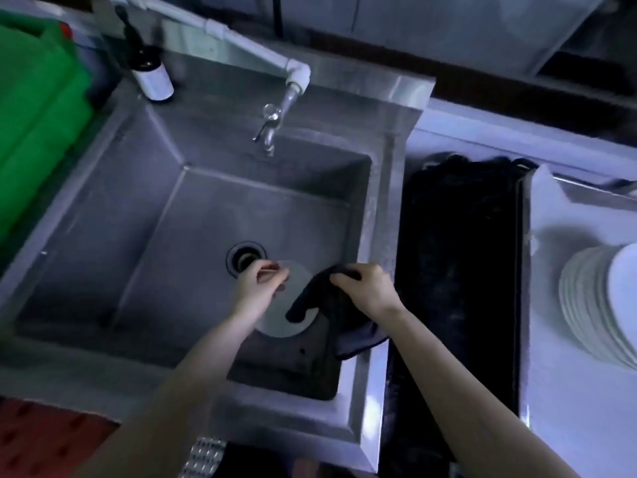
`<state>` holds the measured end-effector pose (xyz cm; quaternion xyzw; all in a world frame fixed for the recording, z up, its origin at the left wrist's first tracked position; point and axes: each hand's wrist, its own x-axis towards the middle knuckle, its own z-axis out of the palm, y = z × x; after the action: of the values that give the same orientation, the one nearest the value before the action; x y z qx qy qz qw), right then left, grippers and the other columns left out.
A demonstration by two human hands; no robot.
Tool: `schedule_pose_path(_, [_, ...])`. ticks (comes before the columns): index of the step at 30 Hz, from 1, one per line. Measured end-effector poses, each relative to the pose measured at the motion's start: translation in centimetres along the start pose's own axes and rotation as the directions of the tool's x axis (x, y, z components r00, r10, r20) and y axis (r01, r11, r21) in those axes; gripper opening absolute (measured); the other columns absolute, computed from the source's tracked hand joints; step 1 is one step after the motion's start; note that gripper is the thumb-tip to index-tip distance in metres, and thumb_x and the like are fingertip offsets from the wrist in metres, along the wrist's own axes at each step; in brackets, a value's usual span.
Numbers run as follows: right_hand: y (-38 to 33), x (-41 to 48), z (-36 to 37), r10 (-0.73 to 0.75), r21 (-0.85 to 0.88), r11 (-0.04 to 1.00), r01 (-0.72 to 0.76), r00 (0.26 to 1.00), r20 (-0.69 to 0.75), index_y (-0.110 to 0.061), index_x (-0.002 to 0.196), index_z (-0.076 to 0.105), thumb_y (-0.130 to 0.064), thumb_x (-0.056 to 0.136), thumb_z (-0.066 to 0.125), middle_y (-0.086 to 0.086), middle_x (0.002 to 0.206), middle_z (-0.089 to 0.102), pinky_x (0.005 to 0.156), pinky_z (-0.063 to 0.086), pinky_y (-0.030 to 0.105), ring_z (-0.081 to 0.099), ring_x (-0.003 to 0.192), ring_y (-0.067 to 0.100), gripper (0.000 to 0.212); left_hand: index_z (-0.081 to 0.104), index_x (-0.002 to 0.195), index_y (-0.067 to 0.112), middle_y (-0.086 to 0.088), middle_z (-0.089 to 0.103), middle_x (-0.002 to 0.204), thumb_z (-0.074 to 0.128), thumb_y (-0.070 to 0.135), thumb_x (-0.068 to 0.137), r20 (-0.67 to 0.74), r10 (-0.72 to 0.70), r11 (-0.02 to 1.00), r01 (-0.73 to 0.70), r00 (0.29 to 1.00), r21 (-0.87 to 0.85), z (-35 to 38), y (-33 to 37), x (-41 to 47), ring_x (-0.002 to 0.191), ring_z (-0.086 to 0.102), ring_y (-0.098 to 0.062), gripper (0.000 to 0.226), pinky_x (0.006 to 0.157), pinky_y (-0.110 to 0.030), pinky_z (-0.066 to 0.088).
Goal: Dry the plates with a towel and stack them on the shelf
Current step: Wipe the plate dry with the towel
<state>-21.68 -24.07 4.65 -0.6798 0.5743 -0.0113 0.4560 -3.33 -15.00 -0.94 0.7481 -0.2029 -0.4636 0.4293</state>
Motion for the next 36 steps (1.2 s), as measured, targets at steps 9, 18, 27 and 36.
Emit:
schedule_pose_path(9, [1.4,6.5,9.0,0.338,0.061,0.933,-0.355,0.922,0.188,-0.021,0.083,0.072,-0.061,0.065,0.078,-0.003,0.085,0.068,0.066,0.048,0.027,0.062,0.083,0.017,0.044,0.066,0.112,0.016,-0.011,0.068,0.112,0.069,0.016,0.091,-0.037,-0.262,0.943,0.263,0.964,0.206,-4.5,-9.6,8.1,0.101,0.065,-0.029,0.022,0.086,-0.036,0.052])
schedule_pose_path(18, [5.5,13.4,16.4,0.52,0.078,0.841,-0.535,0.84,0.152,-0.016,0.122,0.064,-0.044,0.086,0.067,0.008,0.111,0.067,0.085,0.051,0.032,0.062,0.103,0.03,0.045,0.059,0.13,0.011,-0.012,0.065,0.122,0.067,0.006,0.083,-0.013,-0.25,0.88,0.233,0.968,0.415,-4.1,-15.2,14.9,0.109,0.063,-0.029,0.048,0.083,-0.03,0.047])
schedule_pose_path(27, [9.5,15.3,19.0,0.567,0.164,0.795,-0.584,0.812,0.139,-0.025,0.103,0.056,-0.045,0.086,0.068,0.0,0.097,0.057,0.088,0.053,0.039,0.058,0.089,0.024,0.029,0.05,0.137,0.016,-0.01,0.062,0.126,0.06,0.002,0.086,0.115,-0.158,0.859,0.079,0.981,0.506,-3.4,-17.3,17.4,0.115,0.058,-0.026,0.054,0.088,-0.032,0.045])
schedule_pose_path(36, [8.8,15.1,18.5,0.583,0.233,0.774,-0.588,0.806,0.098,-0.029,0.075,0.064,-0.05,0.083,0.066,0.0,0.084,0.068,0.074,0.054,0.034,0.063,0.078,0.021,0.023,0.069,0.118,0.021,0.002,0.07,0.101,0.056,-0.001,0.085,0.009,-0.246,0.914,0.229,0.969,0.335,-5.2,-16.0,17.1,0.102,0.066,-0.026,0.041,0.091,-0.043,0.054])
